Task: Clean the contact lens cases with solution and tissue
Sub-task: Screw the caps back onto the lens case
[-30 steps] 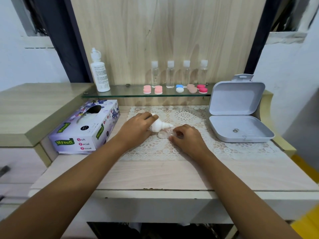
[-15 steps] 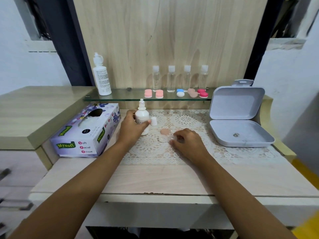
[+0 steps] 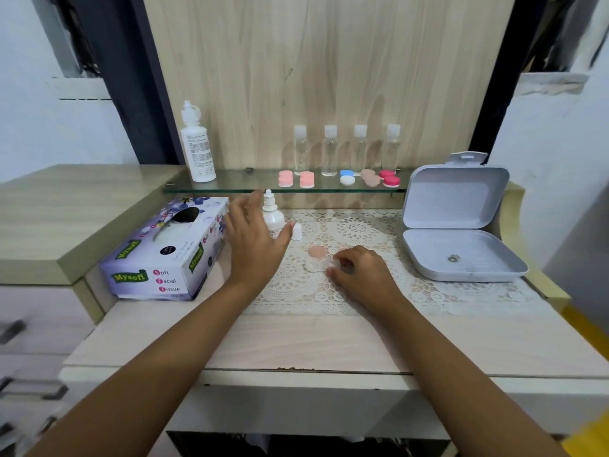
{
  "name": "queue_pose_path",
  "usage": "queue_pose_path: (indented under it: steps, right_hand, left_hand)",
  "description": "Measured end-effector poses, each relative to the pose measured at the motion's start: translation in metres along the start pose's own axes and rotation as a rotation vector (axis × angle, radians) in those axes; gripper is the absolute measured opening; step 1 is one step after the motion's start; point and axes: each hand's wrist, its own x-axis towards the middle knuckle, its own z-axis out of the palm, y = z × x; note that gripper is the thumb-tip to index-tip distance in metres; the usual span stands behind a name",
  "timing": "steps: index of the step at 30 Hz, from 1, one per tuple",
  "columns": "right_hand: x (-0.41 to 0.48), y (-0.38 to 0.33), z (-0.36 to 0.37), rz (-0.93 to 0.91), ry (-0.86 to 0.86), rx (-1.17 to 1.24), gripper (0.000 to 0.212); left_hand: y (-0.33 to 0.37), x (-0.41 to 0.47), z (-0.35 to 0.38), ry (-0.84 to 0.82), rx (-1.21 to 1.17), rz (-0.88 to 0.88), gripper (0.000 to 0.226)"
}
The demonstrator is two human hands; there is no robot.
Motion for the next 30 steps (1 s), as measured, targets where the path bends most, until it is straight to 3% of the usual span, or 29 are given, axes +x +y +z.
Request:
queue_pose_path:
  steps: [2, 4, 10, 12, 13, 17, 21, 30]
  right_hand:
    - [0.000, 0.000, 0.000, -0.002, 0.008, 0.005, 0.023]
    - [-0.001, 0.000, 0.000, -0.005, 0.012, 0.007, 0.021]
    - [0.000, 0.000, 0.001, 0.000, 0.004, 0.007, 0.023]
    - [0.000, 0.000, 0.000, 0.006, -0.001, 0.008, 0.025]
    - [0.000, 0.000, 0.000, 0.006, -0.002, 0.011, 0.026]
    - [0.000, 0.000, -0.001, 0.006, -0.013, 0.010, 0.025]
    - [-0.002, 0.000, -0.002, 0.001, -0.004, 0.017, 0.022]
    - [-0.001, 0.000, -0.001, 0.002, 0.007, 0.009, 0.024]
  left_hand:
    - [0.008, 0.002, 0.000, -0.034, -0.015, 0.189, 0.043]
    - [0.016, 0.005, 0.004, -0.230, -0.059, 0.250, 0.030]
    - [0.024, 0.018, 0.028, -0.726, 0.140, 0.040, 0.037]
    - [0.025, 0.021, 0.036, -0.809, 0.190, -0.040, 0.027]
    - [0.025, 0.023, 0.039, -0.824, 0.218, -0.063, 0.022]
    - [0.032, 0.027, 0.045, -0.919, 0.261, -0.149, 0.039]
    - [0.034, 0.027, 0.046, -0.949, 0.236, -0.171, 0.019]
    - [0.024, 0.022, 0.024, -0.893, -0.117, -0.178, 0.024]
